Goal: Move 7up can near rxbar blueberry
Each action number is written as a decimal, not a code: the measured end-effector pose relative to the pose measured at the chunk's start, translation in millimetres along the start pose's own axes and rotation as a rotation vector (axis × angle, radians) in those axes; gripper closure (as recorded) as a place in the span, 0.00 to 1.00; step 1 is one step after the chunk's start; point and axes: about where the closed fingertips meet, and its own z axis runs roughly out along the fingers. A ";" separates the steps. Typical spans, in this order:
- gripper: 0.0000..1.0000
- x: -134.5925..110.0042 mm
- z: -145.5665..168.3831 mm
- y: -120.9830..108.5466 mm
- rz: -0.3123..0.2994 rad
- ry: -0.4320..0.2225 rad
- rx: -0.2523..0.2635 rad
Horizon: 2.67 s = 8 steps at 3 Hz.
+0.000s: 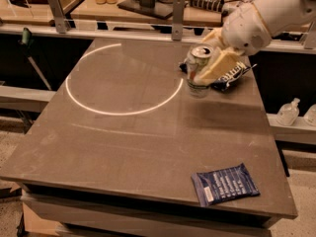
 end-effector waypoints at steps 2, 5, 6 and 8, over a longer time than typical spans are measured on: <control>1.00 54.8 -10.3 73.6 -0.098 0.070 -0.009; 0.53 85.0 -22.0 128.1 -0.009 0.014 -0.075; 0.21 88.9 -23.1 134.2 0.001 0.011 -0.085; 0.00 110.9 -32.9 154.8 0.050 0.011 -0.119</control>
Offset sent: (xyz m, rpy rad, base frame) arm -0.0956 -0.0715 -0.0679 -0.1077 -0.0750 0.0662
